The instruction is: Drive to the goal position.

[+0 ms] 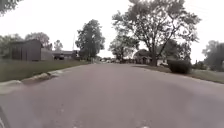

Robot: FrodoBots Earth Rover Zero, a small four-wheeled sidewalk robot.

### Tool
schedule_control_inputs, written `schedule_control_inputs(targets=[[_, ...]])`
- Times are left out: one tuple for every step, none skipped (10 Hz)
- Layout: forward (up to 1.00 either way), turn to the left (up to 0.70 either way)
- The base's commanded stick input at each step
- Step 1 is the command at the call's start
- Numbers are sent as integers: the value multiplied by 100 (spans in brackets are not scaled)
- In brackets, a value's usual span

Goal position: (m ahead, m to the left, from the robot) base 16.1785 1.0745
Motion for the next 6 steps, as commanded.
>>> schedule_control_inputs(targets=[[70,0],[70,0],[70,0],[70,0],[70,0],[70,21]])
